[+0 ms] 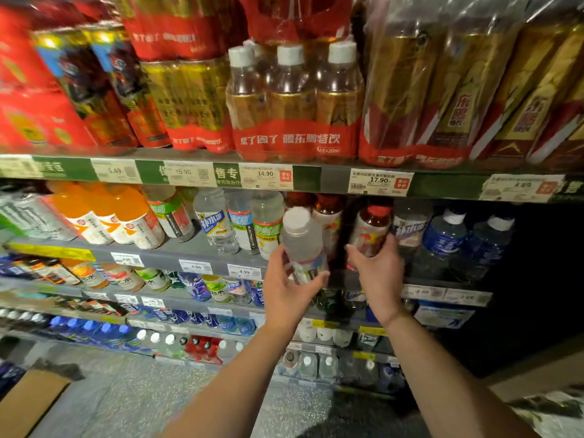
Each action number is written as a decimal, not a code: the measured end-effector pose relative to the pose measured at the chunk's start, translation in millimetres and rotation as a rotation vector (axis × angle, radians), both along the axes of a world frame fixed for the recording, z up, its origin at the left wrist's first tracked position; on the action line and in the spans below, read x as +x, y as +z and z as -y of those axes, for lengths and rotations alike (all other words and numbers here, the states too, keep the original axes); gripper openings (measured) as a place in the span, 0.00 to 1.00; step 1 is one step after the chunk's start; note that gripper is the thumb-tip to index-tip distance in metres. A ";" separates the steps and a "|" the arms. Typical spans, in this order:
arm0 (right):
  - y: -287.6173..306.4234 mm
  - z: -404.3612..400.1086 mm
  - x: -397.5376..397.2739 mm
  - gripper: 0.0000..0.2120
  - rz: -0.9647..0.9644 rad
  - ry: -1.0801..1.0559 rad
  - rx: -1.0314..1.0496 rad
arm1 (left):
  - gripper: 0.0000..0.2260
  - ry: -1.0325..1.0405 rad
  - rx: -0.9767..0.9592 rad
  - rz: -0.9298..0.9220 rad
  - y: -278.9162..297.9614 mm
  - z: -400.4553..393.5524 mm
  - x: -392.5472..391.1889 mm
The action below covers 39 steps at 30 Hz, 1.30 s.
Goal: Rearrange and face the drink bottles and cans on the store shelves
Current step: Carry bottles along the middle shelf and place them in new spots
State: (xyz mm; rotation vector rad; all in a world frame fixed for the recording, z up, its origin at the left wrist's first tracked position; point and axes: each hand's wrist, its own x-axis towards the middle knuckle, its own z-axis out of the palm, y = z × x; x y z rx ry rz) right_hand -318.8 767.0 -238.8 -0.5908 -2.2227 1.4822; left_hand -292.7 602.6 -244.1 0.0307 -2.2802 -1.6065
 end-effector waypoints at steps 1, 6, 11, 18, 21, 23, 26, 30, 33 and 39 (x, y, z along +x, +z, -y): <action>-0.9 2.4 -5.7 0.27 0.017 -0.005 0.030 | 0.34 0.003 0.022 0.007 0.6 5.0 -0.1; -0.1 11.4 -23.9 0.33 0.063 -0.007 0.138 | 0.33 0.059 0.080 0.028 3.5 21.0 -0.7; -8.8 11.5 -14.9 0.38 0.082 -0.001 0.101 | 0.31 0.136 0.153 0.032 4.5 32.4 2.8; -3.4 67.2 24.3 0.21 -0.161 -0.054 -0.018 | 0.29 0.212 0.219 0.019 3.4 75.4 1.8; -1.1 105.5 18.6 0.15 -0.207 -0.010 -0.022 | 0.29 0.259 0.257 0.029 7.4 105.9 -3.9; 1.6 135.2 13.7 0.13 -0.225 0.040 -0.043 | 0.28 0.284 0.296 0.015 12.0 130.4 -7.6; 5.0 186.7 4.1 0.10 -0.239 0.118 -0.062 | 0.27 0.301 0.309 0.002 18.5 176.1 -13.4; 12.9 272.0 -8.2 0.08 -0.254 0.214 -0.026 | 0.28 0.284 0.261 0.026 21.0 249.5 -27.0; 13.6 331.3 -29.0 0.10 -0.174 0.271 0.010 | 0.27 0.245 0.239 0.058 21.6 297.9 -41.3; 1.5 389.3 -93.5 0.24 -0.084 0.193 0.150 | 0.27 0.106 0.227 0.145 18.0 359.8 -65.5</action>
